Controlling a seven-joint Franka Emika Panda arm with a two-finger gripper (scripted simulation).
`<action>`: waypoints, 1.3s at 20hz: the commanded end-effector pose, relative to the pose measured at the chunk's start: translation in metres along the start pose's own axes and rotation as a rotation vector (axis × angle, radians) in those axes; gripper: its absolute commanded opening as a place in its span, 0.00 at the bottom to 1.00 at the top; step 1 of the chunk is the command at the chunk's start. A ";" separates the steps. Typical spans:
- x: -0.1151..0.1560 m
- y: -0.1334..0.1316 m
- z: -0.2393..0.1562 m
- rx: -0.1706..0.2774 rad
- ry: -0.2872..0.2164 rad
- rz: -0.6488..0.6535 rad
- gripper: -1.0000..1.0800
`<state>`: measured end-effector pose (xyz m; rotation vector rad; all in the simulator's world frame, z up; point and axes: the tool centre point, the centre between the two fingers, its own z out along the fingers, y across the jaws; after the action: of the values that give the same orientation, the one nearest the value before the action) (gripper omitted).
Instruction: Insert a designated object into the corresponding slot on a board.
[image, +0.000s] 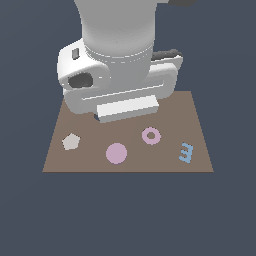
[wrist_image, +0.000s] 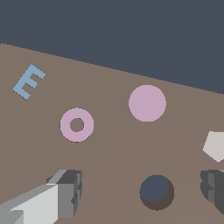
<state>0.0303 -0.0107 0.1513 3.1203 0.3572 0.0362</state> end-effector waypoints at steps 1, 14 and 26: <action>0.006 0.006 0.013 0.002 -0.003 -0.055 0.96; 0.045 0.032 0.081 0.008 -0.017 -0.352 0.96; 0.060 0.037 0.103 0.008 -0.022 -0.449 0.96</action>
<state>0.0986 -0.0332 0.0506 2.9666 1.0353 -0.0006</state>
